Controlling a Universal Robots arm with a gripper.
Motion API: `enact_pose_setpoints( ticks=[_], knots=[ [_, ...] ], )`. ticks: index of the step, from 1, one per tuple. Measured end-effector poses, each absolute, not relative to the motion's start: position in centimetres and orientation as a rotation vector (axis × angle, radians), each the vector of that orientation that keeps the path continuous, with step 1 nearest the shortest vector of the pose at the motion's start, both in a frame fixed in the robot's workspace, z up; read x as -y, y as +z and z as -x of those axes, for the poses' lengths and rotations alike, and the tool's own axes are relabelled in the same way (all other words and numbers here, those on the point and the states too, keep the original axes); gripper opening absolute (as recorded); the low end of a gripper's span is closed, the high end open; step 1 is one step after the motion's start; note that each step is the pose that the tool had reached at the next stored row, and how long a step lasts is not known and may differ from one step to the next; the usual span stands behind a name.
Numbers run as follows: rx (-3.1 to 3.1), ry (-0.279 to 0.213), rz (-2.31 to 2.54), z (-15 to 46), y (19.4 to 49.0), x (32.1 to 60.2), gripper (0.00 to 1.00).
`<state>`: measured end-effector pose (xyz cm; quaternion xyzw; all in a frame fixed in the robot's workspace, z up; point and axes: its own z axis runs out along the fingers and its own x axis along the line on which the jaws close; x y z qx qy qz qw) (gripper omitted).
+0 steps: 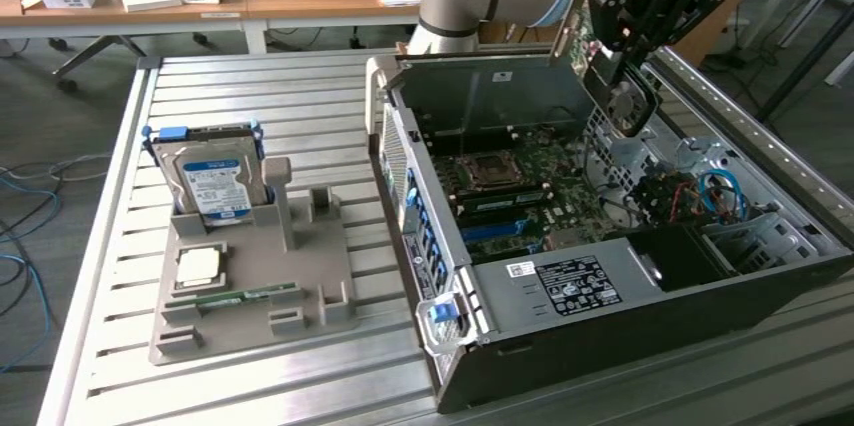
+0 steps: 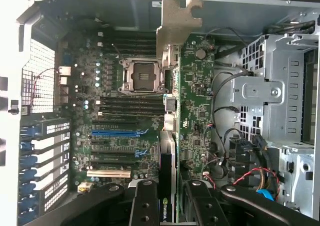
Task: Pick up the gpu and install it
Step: 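Pick up the gpu and move the gpu toward the slot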
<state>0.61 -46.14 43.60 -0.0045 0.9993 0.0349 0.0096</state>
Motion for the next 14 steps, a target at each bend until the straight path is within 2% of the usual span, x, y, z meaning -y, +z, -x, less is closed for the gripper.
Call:
enact_pose_setpoints(
  ticks=[14],
  knots=[
    [-3.12,0.109,0.014,-0.6,42.0,46.1,0.26]
  ],
)
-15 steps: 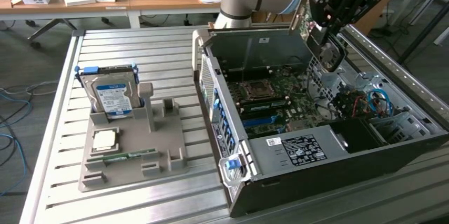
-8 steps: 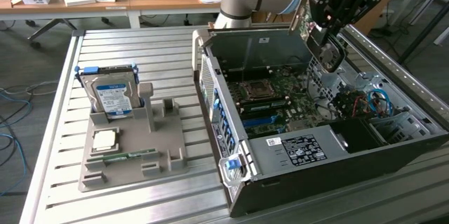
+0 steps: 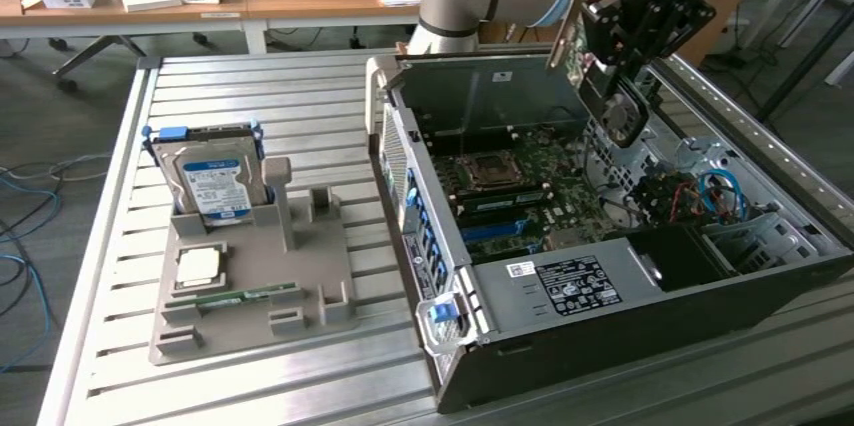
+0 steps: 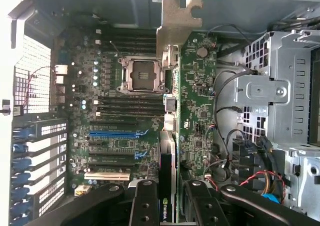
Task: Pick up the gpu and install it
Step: 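Pick up the gpu and move the gpu toward the slot, then insert the gpu into the slot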
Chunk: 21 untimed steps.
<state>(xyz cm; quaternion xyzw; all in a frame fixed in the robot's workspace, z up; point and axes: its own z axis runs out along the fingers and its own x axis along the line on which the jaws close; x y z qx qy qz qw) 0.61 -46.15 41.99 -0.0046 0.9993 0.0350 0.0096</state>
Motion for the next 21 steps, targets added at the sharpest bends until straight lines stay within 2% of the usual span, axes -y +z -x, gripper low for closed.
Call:
enact_pose_setpoints(
  ticks=[21],
  knots=[
    [-3.12,0.109,0.019,-0.61,41.54,46.15,0.26]
  ],
)
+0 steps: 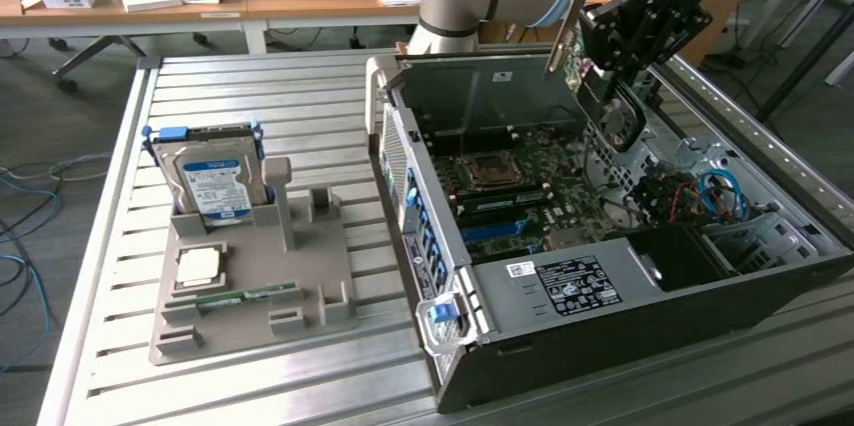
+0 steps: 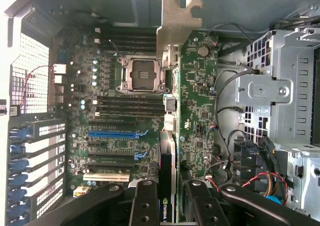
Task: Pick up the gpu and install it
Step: 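Insert the gpu into the slot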
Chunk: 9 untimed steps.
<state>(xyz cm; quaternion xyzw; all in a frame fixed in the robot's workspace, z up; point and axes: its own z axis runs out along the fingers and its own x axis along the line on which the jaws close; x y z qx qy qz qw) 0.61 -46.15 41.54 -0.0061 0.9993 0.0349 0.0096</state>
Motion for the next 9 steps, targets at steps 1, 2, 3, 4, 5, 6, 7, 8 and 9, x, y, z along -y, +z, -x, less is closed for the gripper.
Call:
enact_pose_setpoints(
  ticks=[1,2,3,4,5,6,7,8,9],
  knots=[
    [-3.121,0.109,0.029,-0.61,41.54,46.15,0.26],
    [-3.121,0.109,0.042,-0.61,41.54,46.15,0.26],
    [-3.121,0.11,0.06,-0.61,41.53,46.15,0.26],
    [-3.121,0.11,0.08,-0.61,41.53,46.15,0.26],
    [-3.121,0.11,0.103,-0.61,41.53,46.15,0.26],
    [-3.12,0.11,0.128,-0.61,41.53,46.15,0.26],
    [-3.12,0.11,0.155,-0.61,41.53,46.15,0.26],
    [-3.119,0.111,0.184,-0.61,41.52,46.15,0.26],
    [-3.118,0.111,0.212,-0.61,41.51,46.15,0.26]
  ],
)
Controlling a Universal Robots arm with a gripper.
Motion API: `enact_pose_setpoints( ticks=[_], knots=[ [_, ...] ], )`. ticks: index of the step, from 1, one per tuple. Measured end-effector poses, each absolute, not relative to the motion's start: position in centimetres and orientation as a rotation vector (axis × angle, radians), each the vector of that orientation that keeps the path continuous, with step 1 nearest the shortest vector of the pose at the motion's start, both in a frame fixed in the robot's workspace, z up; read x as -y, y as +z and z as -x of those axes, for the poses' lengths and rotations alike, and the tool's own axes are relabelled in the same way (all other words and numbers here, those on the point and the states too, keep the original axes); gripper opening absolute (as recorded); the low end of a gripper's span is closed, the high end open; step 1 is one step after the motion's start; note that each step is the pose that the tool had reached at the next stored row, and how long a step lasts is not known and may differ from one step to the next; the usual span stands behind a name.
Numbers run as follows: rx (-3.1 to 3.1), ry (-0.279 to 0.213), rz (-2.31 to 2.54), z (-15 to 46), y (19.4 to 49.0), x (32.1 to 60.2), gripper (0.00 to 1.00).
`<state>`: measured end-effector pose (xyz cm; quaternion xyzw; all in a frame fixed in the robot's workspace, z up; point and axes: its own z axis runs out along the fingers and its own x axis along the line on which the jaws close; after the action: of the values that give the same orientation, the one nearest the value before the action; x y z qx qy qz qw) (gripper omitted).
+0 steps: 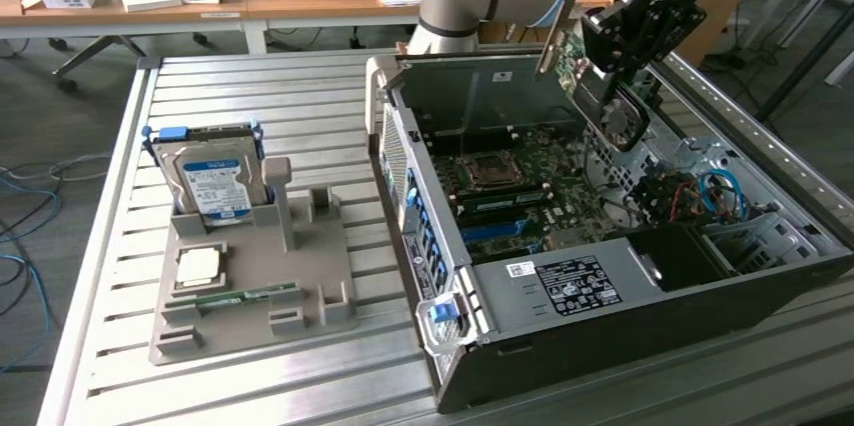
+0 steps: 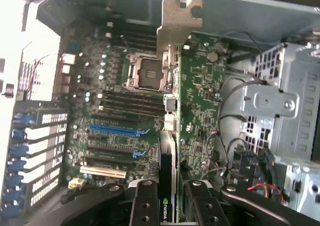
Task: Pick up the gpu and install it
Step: 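Insert the gpu into the slot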
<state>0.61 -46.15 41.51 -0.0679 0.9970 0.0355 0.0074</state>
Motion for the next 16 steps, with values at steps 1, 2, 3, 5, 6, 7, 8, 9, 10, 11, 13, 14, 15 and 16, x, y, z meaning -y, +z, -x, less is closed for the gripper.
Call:
enact_pose_setpoints(
  ticks=[1,2,3,5,6,7,8,9,10,11,13,14,15,16],
  knots=[
    [-3.116,0.111,0.242,-0.61,41.51,46.15,0.26],
    [-3.114,0.111,0.27,-0.61,41.5,46.15,0.26],
    [-3.113,0.112,0.298,-0.61,41.5,46.15,0.26],
    [-3.108,0.112,0.354,-0.61,41.49,46.15,0.26],
    [-3.105,0.112,0.382,-0.61,41.48,46.15,0.26],
    [-3.102,0.112,0.41,-0.61,41.47,46.15,0.26],
    [-3.099,0.113,0.441,-0.61,41.47,46.15,0.26],
    [-3.095,0.113,0.469,-0.61,41.46,46.15,0.26],
    [-3.092,0.113,0.497,-0.61,41.46,46.15,0.26],
    [-3.088,0.113,0.525,-0.61,41.45,46.15,0.26],
    [-3.079,0.113,0.58,-0.61,41.43,46.15,0.26],
    [-3.074,0.113,0.609,-0.61,41.43,46.15,0.26],
    [-3.069,0.113,0.636,-0.61,41.42,46.15,0.26],
    [-3.064,0.114,0.666,-0.61,41.41,46.15,0.26]
  ],
)
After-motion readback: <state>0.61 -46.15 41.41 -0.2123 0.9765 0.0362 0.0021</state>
